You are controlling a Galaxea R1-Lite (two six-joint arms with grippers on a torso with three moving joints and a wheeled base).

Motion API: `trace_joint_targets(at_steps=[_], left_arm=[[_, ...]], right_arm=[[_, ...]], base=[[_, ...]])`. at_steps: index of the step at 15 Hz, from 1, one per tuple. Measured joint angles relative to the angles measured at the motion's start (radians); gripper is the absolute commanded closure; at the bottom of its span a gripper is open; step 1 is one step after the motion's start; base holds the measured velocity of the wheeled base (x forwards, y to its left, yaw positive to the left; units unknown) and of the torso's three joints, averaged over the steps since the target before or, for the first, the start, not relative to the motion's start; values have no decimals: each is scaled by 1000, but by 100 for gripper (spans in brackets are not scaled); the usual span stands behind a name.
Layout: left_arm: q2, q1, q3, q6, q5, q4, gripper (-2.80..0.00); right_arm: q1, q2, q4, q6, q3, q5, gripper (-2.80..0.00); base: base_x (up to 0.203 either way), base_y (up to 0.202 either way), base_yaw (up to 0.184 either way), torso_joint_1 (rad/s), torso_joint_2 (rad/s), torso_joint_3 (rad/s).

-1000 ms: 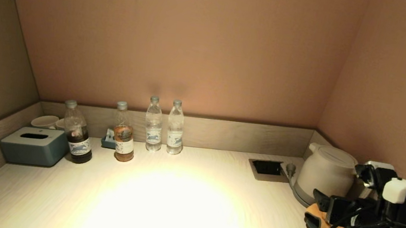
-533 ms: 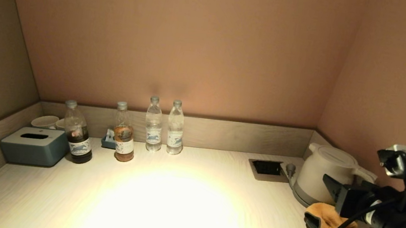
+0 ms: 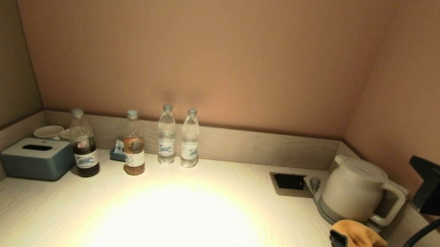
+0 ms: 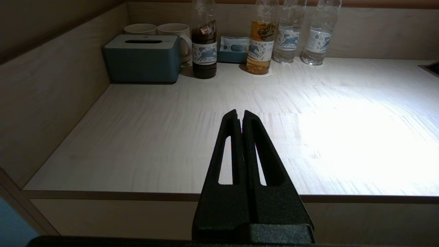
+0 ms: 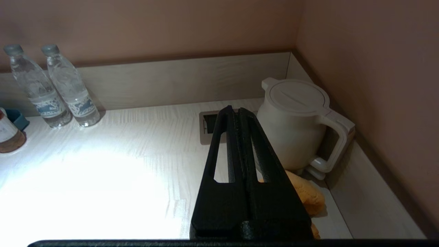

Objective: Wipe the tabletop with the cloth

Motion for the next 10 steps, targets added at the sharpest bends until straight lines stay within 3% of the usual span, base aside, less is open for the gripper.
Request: trace_joint_targets(at_steps=[10], left_arm=[[0, 0, 0, 0, 0, 0, 0]], right_arm=[[-1, -195, 184, -34, -10, -16, 0]], base=[[0, 0, 0, 0, 0, 0]])
